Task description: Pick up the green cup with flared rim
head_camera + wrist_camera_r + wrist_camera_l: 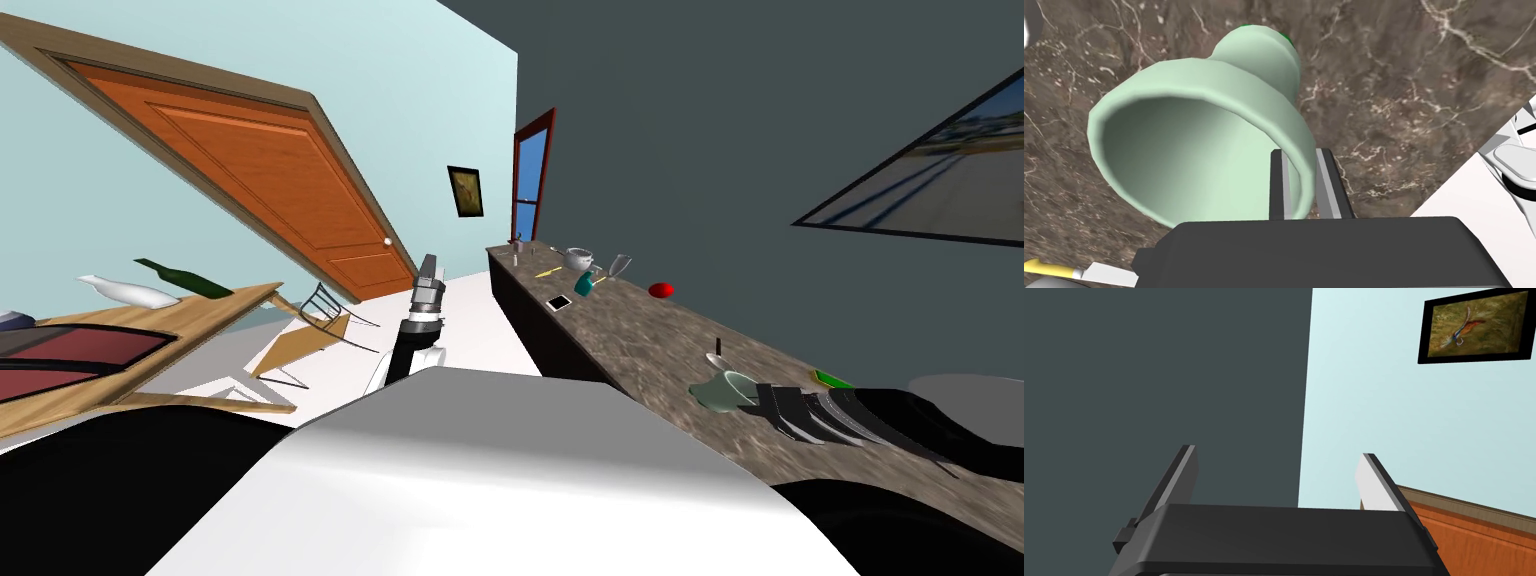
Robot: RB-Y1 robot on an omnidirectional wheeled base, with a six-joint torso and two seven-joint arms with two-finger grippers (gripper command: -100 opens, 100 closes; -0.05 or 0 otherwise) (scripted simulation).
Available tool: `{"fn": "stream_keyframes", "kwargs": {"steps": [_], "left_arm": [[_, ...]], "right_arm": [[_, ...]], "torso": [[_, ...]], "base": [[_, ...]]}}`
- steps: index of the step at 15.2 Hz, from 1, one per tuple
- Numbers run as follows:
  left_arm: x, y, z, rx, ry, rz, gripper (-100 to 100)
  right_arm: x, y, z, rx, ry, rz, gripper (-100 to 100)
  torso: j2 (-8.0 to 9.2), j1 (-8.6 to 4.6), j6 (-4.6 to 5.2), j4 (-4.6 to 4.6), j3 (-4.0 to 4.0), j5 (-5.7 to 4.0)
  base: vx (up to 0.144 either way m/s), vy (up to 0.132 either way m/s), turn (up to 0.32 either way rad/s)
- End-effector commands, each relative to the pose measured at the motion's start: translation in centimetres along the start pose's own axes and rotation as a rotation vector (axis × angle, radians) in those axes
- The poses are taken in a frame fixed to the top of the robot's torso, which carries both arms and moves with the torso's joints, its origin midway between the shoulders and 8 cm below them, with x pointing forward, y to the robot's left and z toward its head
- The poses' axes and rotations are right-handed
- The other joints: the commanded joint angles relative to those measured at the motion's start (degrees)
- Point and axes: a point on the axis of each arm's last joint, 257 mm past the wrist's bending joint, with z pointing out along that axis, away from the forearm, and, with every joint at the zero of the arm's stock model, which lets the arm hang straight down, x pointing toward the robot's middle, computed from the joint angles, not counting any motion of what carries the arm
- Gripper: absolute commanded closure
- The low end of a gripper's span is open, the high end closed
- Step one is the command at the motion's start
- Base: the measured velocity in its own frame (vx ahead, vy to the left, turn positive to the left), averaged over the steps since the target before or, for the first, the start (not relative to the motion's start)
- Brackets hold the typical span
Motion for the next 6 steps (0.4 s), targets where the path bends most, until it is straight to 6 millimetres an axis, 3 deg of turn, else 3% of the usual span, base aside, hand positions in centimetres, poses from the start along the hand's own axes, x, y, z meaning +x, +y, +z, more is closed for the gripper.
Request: {"fn": "stream_keyframes", "kwargs": {"steps": [1, 3, 5, 6], "left_arm": [[0.0, 0.0, 0.0, 0.0, 0.0, 0.0, 0], [0.0, 0.0, 0.0, 0.0, 0.0, 0.0, 0], [0.0, 0.0, 0.0, 0.0, 0.0, 0.0, 0], [0.0, 0.0, 0.0, 0.0, 0.0, 0.0, 0]], "right_arm": [[0.0, 0.0, 0.0, 0.0, 0.0, 0.0, 100], [-1.1, -0.8, -0.7, -0.002, -0.004, -0.03, 100], [-2.3, -1.6, -1.5, -0.005, -0.007, -0.06, 100], [-1.6, -1.2, -1.0, -0.002, -0.005, -0.04, 100]], "torso": [[0.0, 0.0, 0.0, 0.0, 0.0, 0.0], [-0.02, 0.0, -0.02, -0.01, -0.01, 0.01], [-0.12, 0.11, 0.1, -0.01, -0.06, 0.11], [-0.17, 0.16, 0.07, -0.02, -0.09, 0.11]], "base": [[0.0, 0.0, 0.0], [0.012, 0.005, -0.094], [0.067, 0.023, -0.312], [0.042, 0.018, -0.11]]}}
